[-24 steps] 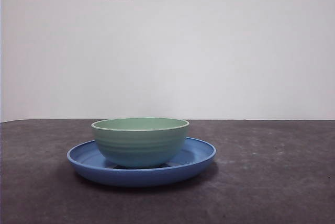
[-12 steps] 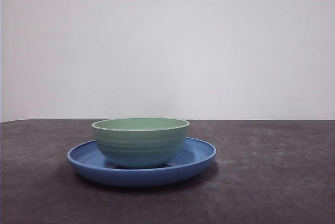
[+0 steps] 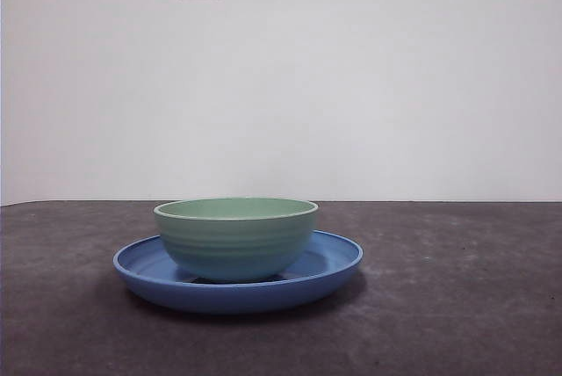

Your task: Place the green bowl on the blue plate

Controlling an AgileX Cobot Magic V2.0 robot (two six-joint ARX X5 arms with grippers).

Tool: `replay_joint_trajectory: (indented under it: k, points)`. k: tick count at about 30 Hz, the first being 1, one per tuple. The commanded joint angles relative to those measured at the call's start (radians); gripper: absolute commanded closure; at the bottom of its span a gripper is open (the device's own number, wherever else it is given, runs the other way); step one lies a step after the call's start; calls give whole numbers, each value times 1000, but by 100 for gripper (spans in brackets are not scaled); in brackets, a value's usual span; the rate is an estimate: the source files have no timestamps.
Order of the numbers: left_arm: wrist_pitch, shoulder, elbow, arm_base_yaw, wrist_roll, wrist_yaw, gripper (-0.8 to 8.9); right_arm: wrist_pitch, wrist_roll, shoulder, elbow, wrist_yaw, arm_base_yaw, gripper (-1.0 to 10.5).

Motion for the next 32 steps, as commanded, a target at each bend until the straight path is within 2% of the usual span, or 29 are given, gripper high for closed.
replay_joint_trajectory:
  k: [1, 13, 19, 21, 24, 28, 32]
  points:
    - [-5, -2, -21, 1, 15, 8, 807, 10, -11, 3, 18, -5, 5, 924]
    - [-4, -2, -20, 1, 15, 8, 807, 14, -11, -1, 16, 4, -3, 924]
    - [-5, -2, -20, 1, 15, 8, 807, 41, -17, -55, -35, -24, -147, 924]
    - [-4, -2, -20, 1, 15, 8, 807, 150, -65, -109, -113, -5, -212, 924]
    - [-4, -2, -20, 1, 15, 8, 807, 390, -67, -215, -290, 37, -292, 924]
    - [-5, -2, -20, 1, 15, 8, 807, 742, -59, -351, -556, 49, -373, 924]
    - [-5, -2, -20, 1, 15, 8, 807, 960, -47, -440, -769, 185, -415, 924]
